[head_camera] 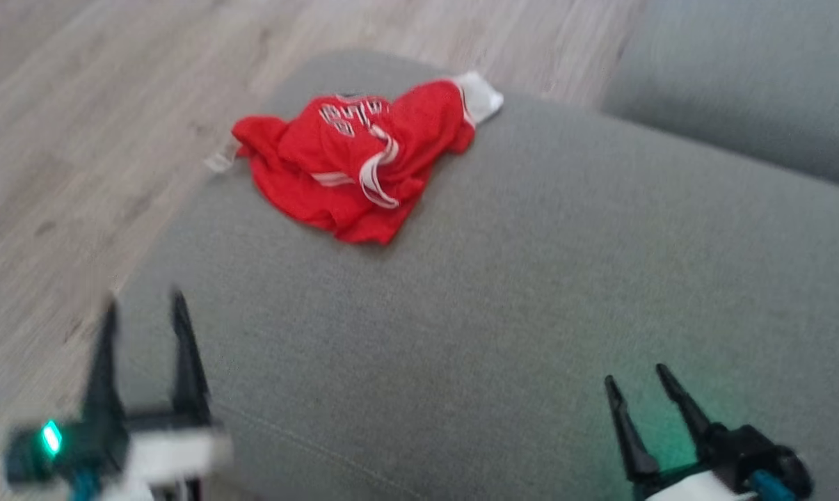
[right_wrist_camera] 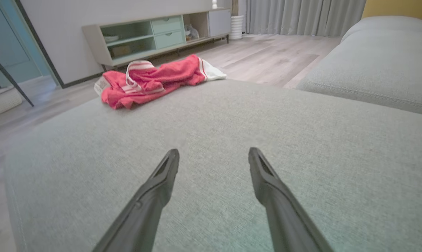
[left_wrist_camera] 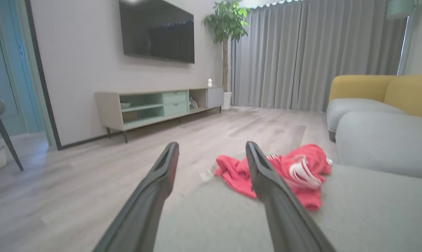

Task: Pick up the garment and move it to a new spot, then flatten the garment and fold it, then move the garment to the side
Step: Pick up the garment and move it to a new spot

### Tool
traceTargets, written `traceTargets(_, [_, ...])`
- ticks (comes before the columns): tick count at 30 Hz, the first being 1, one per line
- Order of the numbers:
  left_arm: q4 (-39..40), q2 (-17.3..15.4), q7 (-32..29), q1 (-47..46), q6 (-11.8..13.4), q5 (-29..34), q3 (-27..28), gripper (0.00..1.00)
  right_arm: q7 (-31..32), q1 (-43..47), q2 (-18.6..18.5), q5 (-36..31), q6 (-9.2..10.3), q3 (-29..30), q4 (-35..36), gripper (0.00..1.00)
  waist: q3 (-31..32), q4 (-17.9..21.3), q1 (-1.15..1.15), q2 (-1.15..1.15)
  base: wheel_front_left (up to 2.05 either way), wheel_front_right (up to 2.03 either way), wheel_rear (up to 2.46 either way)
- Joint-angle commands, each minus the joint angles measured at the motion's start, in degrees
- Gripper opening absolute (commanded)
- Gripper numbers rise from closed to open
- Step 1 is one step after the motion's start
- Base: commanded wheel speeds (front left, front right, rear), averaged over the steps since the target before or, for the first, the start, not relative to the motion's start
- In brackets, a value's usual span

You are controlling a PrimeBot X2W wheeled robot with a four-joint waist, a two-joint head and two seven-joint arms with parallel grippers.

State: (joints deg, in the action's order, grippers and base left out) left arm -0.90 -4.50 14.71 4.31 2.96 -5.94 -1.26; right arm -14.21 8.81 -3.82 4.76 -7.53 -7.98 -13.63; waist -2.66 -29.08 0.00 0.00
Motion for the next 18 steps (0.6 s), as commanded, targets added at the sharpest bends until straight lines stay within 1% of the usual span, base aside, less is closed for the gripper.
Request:
traceTargets(1, [2.56, -0.77, 0.29, -6.33, -0.29, 0.80, 2.68, 1.00, -0.79, -2.84, -2.48, -0.61, 0.04, -1.10, 2.10, 1.00, -4.17, 1.08, 0.00, 0.00, 0.00, 0.00, 0.00])
traceTargets(4, [2.43, -1.56, 0.29, -14.35, -1.59, 0.89, 4.23, 1.00, -0.79, -4.84, -5.75, -1.24, 0.04, -1.21, 3.08, 1.00, -8.47, 2.28, 0.00, 0.00, 0.00, 0.00, 0.00])
traceTargets(7, [-0.57, -2.70, 0.29, -22.74, -3.79, 0.84, 4.66, 1.00, -0.79, -6.58, -8.90, -1.75, 0.04, -0.45, 4.10, 1.00, -12.51, 3.33, 0.00, 0.00, 0.00, 0.00, 0.00])
traceTargets(9, [-5.00, -3.44, 0.29, -28.47, -5.40, 1.00, 4.03, 1.00, -0.79, -7.42, -11.05, -2.13, 0.04, 0.35, 4.81, 1.00, -15.28, 3.78, 0.00, 0.00, 0.00, 0.00, 0.00])
traceTargets(13, [-17.53, -4.05, 0.25, -40.78, -8.07, 0.44, 1.26, 1.00, -0.79, -8.18, -15.49, -2.70, 0.04, 1.60, 6.64, 1.00, -20.92, 4.29, 0.00, 0.00, 0.00, 0.00, 0.00])
traceTargets(14, [-17.53, -4.05, 0.25, -40.78, -8.07, 0.44, 1.26, 1.00, -0.79, -8.18, -15.49, -2.70, 0.04, 1.60, 6.64, 1.00, -20.92, 4.29, 0.00, 0.00, 0.00, 0.00, 0.00])
traceTargets(18, [-30.67, -3.31, -2.31, -52.30, -9.73, -2.78, -1.10, 1.00, 0.22, -8.46, -19.23, -2.54, 0.04, 3.47, 9.51, 1.00, -25.40, 4.39, 0.00, 0.00, 0.00, 0.00, 0.00])
